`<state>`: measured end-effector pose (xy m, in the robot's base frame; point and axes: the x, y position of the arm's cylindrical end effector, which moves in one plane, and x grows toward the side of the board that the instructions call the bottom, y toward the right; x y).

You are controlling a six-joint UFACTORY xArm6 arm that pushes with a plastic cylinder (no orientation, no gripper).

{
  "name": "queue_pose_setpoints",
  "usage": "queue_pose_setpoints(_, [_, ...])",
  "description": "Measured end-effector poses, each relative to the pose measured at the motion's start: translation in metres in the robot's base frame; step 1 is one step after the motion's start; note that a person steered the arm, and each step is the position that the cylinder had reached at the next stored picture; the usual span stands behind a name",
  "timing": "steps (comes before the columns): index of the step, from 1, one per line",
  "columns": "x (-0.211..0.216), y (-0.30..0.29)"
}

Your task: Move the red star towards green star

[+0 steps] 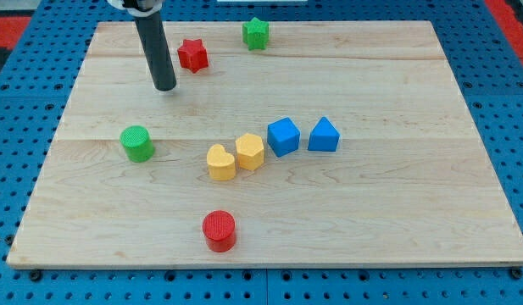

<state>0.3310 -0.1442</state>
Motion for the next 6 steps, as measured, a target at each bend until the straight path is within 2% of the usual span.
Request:
queue_pose_setpoints(2, [-0.048,0.028])
queue_pose_setpoints(4, [-0.071,0.068])
queue_pose_setpoints(6, [0.060,0.033])
